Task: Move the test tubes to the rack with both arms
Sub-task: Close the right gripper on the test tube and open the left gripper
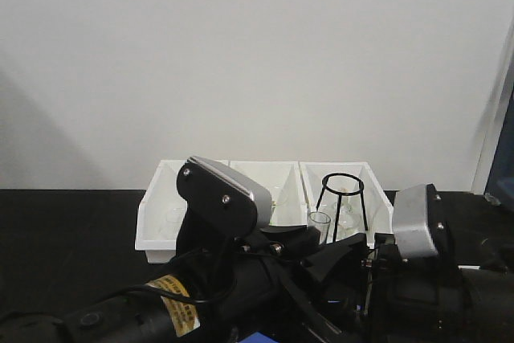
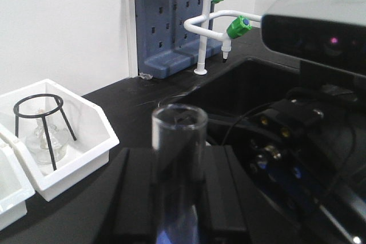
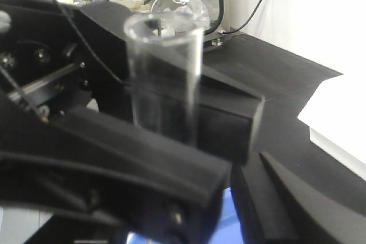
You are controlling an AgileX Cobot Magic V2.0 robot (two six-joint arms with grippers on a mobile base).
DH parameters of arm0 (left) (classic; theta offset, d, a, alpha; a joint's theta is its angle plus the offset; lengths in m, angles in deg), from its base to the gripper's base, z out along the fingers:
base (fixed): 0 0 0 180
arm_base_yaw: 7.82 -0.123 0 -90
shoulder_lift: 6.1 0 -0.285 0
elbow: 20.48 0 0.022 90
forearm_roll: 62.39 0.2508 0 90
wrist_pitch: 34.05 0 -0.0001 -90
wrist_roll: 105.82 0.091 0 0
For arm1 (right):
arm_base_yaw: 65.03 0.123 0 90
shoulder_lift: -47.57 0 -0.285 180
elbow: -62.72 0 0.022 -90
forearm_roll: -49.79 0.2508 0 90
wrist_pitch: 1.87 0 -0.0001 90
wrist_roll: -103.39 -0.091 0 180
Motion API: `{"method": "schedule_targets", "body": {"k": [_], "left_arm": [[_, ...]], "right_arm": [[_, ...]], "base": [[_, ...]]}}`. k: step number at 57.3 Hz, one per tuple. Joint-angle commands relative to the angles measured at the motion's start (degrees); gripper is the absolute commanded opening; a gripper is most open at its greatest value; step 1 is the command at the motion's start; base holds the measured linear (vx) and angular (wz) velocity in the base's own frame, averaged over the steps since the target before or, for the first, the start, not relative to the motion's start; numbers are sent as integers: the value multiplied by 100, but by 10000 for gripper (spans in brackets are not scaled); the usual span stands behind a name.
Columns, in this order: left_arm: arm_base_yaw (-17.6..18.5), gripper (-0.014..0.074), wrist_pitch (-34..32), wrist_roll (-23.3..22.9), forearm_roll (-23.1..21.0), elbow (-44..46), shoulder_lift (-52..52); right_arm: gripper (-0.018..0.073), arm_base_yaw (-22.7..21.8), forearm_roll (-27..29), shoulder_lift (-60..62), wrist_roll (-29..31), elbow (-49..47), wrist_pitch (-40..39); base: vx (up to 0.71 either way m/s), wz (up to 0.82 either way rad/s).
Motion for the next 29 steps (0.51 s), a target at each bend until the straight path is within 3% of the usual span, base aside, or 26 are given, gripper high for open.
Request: {"method": "schedule_targets", "body": {"k": [1,11,24,29], "left_arm": [[46,-22,-544,-68,-14,200,182],[46,-22,-544,-68,-14,200,182],[46,-22,-525,-34,-14,200,182],[46,-22,-525,-34,-14,200,182]], "right_arm": [[408,8,628,130,50,-190,216],[305,2,628,130,50,-190,186],[23,2,628,130,50,-190,107],[-13,2,628,130,50,-190,22]], "base": [[0,0],[0,0],[0,0],[0,0]]}}
